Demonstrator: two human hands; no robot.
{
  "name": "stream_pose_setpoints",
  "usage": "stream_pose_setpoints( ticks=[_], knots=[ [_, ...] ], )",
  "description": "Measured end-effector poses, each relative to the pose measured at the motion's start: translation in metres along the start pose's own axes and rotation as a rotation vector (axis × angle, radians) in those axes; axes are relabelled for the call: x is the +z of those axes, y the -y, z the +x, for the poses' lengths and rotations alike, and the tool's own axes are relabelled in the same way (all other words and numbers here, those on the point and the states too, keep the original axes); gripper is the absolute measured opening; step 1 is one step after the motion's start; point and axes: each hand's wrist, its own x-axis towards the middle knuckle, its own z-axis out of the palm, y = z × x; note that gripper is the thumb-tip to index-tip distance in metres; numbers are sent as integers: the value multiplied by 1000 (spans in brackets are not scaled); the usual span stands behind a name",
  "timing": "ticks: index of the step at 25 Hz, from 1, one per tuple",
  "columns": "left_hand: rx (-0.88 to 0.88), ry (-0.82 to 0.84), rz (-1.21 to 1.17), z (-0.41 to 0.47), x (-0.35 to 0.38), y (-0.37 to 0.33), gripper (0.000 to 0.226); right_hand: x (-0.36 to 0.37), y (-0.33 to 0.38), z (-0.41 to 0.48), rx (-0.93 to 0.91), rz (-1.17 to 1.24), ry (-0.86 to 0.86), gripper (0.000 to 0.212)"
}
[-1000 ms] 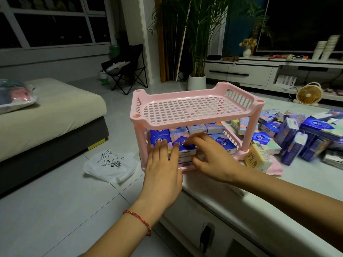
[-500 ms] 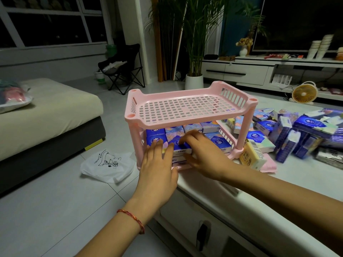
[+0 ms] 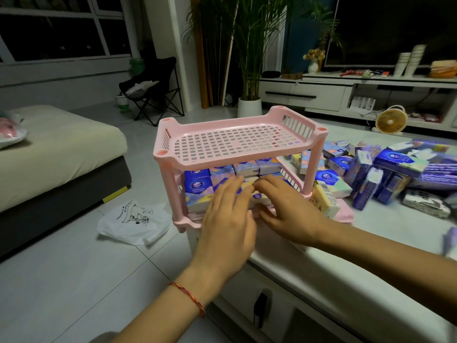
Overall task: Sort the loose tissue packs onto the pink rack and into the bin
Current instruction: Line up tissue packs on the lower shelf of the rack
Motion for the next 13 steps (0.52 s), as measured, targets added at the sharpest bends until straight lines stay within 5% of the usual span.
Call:
stream_pose_setpoints(
  ticks=[7, 11, 13],
  knots=[
    [305, 108, -195, -5, 36, -64, 30, -90, -51, -88, 330, -112, 201, 27],
    [384, 243, -178, -12, 50, -112, 37, -154, -61, -143, 590, -183, 105, 24],
    [472, 291, -204, -21, 55, -134, 43, -168, -52, -159, 669, -197, 283, 17]
  ],
)
